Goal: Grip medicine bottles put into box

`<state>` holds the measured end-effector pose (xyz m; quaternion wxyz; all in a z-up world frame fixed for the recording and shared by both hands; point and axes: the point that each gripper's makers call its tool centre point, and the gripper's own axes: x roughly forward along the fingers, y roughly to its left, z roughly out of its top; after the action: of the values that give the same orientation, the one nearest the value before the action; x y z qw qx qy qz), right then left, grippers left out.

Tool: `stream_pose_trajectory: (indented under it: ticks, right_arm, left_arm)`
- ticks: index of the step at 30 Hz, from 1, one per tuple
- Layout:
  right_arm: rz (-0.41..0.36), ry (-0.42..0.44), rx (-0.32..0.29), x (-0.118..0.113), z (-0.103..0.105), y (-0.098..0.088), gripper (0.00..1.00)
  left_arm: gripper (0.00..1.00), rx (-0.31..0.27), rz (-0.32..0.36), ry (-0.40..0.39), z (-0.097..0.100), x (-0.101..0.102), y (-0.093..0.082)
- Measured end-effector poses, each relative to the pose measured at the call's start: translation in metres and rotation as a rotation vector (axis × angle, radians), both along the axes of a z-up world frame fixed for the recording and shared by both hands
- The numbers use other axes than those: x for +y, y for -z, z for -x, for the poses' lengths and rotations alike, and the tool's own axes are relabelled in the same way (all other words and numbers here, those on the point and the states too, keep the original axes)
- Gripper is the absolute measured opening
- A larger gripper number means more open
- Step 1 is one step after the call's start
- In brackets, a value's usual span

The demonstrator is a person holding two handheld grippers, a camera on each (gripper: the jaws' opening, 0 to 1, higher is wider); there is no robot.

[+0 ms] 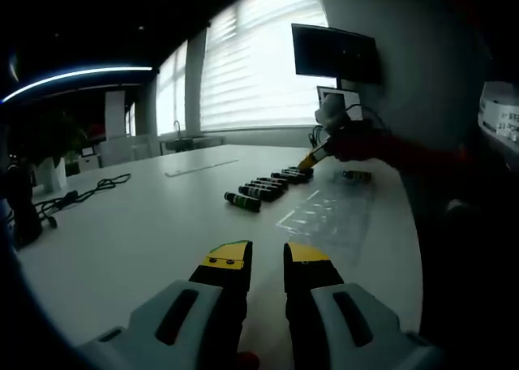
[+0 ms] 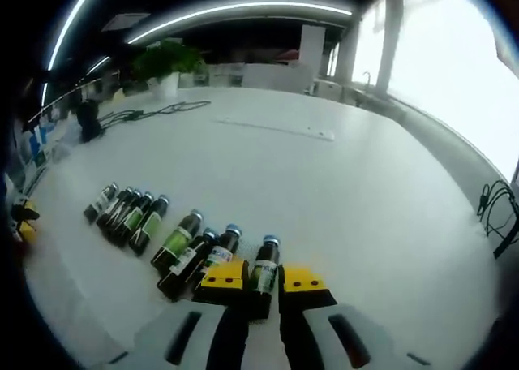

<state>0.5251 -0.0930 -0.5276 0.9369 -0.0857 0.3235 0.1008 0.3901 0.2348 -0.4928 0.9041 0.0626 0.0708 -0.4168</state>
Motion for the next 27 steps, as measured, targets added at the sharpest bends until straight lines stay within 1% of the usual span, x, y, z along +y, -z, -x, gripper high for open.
stream_pose_trajectory:
  ticks: [5,8,10,13,17,23,27]
  right_arm:
    - [-0.01,0.009,0.018,0.0,0.0,0.004,0.08]
    - [-0.009,0.013,0.016,-0.001,0.0,0.005,0.08]
    - [-0.025,0.028,0.019,-0.001,0.0,0.005,0.08]
    - [0.005,0.017,0.01,0.0,-0.001,0.005,0.07]
    - [0.038,0.035,-0.001,-0.005,-0.001,0.003,0.07]
    - [0.026,0.035,-0.029,-0.004,-0.001,-0.005,0.07]
    - [0.009,0.037,-0.028,-0.004,0.001,-0.006,0.07]
  left_arm:
    - [0.1,0.001,0.001,0.0,0.0,0.0,0.0]
    - [0.1,0.001,-0.002,0.001,0.0,0.0,0.0]
    - [0.1,0.001,-0.003,0.0,0.0,-0.001,0.001]
    - [0.1,0.002,-0.004,-0.001,0.0,-0.001,0.001]
    - [0.1,0.002,-0.007,-0.003,0.0,-0.001,0.001]
    - [0.1,0.003,-0.004,-0.003,0.0,0.0,0.001]
    - [0.1,0.002,-0.006,-0.004,0.0,0.0,0.001]
